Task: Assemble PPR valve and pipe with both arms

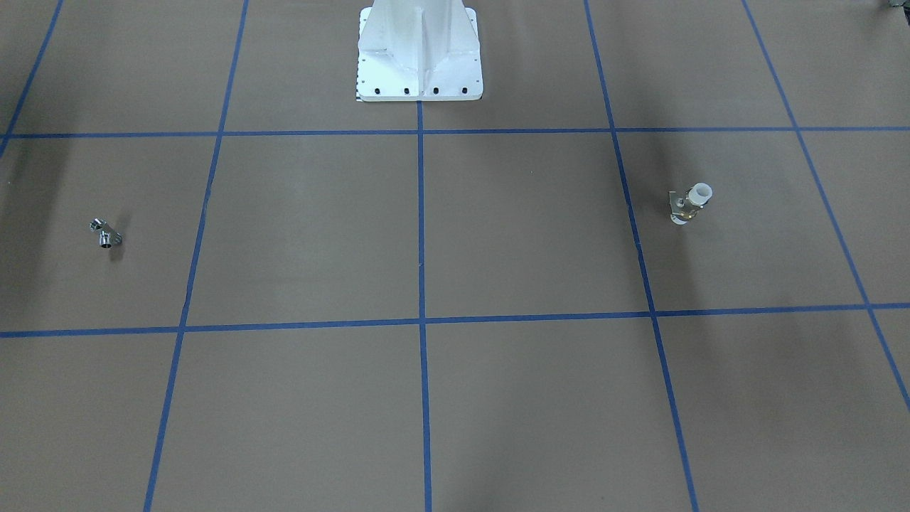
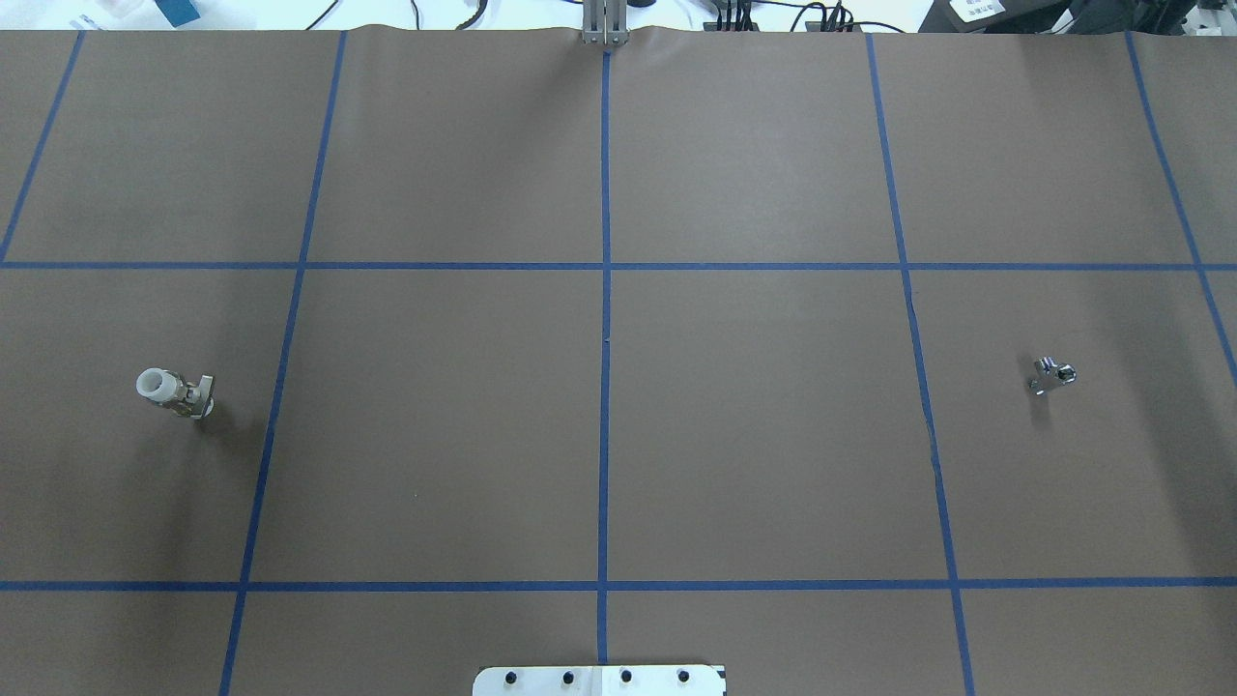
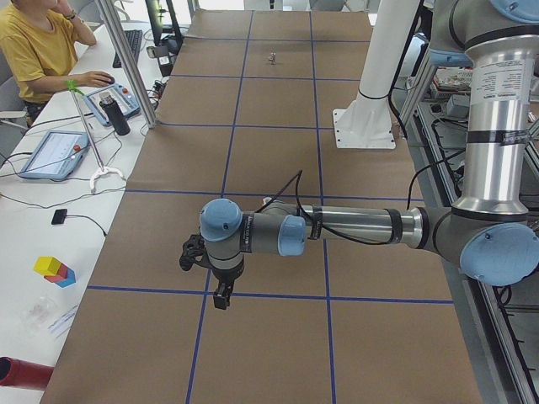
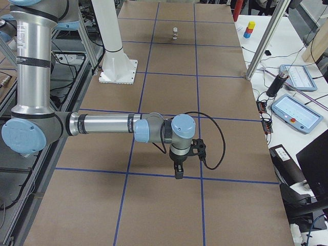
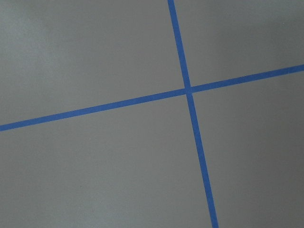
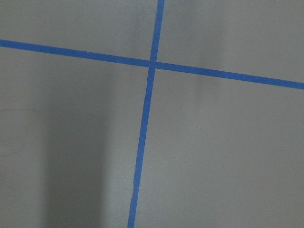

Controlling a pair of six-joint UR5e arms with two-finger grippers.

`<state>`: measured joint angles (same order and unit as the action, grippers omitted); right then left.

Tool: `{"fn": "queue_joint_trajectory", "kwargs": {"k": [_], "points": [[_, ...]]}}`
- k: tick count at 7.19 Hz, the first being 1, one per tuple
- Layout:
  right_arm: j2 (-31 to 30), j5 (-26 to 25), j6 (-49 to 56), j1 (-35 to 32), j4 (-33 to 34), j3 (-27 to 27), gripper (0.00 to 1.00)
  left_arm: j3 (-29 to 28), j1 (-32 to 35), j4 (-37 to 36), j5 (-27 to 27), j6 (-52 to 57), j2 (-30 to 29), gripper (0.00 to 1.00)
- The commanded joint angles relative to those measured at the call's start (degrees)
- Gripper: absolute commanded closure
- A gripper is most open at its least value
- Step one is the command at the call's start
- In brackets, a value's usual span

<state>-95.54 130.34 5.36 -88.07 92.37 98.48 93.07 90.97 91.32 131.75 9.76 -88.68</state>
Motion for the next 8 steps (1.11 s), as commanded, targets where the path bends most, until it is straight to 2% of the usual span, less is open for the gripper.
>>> {"fn": "queue_joint_trajectory", "kwargs": {"k": [1, 3, 5, 6, 8], "points": [[0.0, 0.0, -0.1, 0.0, 0.0, 0.0, 0.01, 0.3, 0.0, 0.3, 0.1, -0.4, 0.0, 0.00], [-0.5, -0.1, 0.4, 0.0, 0.1, 3.2, 0.01, 0.4, 0.0, 0.4, 0.1, -0.6, -0.1, 0.00], [0.1, -0.3, 0.2, 0.1, 0.0, 3.0, 0.01, 0.5, 0.0, 0.4, -0.3, -0.4, -0.6, 0.00], [2.1, -0.4, 0.1, 0.0, 0.0, 2.8, 0.01, 0.6, 0.0, 2.4, -0.3, -0.4, -0.8, 0.00], [4.3, -0.3, -0.1, 0.0, -2.9, 3.2, 0.01, 0.1, 0.0, 12.1, -0.4, -0.5, -0.9, 0.00]]}}
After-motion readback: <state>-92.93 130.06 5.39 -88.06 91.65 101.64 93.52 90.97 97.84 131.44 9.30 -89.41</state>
